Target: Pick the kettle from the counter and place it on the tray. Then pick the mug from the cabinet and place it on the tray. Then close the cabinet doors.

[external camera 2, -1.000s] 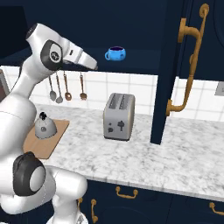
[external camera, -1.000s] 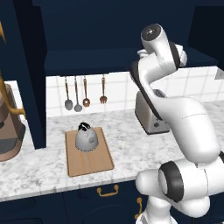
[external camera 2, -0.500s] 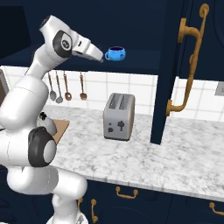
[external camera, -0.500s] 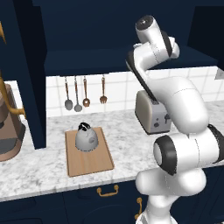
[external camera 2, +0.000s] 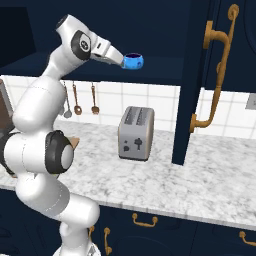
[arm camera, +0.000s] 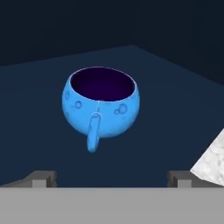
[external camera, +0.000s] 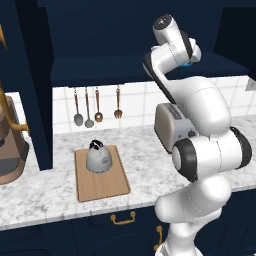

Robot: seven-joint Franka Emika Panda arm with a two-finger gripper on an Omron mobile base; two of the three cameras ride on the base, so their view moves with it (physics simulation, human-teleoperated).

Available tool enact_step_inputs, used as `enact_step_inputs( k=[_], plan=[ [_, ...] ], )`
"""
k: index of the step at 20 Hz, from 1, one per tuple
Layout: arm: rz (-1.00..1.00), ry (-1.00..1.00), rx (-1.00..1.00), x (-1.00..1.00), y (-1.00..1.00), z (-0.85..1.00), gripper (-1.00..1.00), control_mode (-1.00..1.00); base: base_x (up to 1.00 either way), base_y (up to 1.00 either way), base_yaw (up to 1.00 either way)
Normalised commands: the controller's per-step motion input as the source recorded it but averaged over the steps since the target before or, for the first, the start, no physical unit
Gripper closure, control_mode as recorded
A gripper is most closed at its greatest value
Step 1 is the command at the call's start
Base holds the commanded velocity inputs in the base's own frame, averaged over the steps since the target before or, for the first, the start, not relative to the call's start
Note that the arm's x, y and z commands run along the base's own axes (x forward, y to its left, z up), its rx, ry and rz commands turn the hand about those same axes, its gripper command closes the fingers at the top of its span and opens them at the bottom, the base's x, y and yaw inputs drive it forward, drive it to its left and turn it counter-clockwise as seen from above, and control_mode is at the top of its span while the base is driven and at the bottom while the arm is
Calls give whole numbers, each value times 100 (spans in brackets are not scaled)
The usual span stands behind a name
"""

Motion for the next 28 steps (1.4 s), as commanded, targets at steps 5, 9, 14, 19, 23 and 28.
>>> enact_step_inputs(
  k=[5,9,14,19,23,28],
  plan=[
    [-2,0,0,30,-4,-9,-100,-100,0,0,0],
    [-3,0,0,32,0,-16,-100,-100,0,0,0],
    [-4,0,0,29,-4,-9,-100,-100,0,0,0],
    [-6,0,0,22,-13,-1,-100,-100,0,0,0],
    [-5,0,0,5,-9,0,-100,-100,0,0,0],
    [-4,0,0,0,-5,0,100,-100,0,0,0]
  ],
)
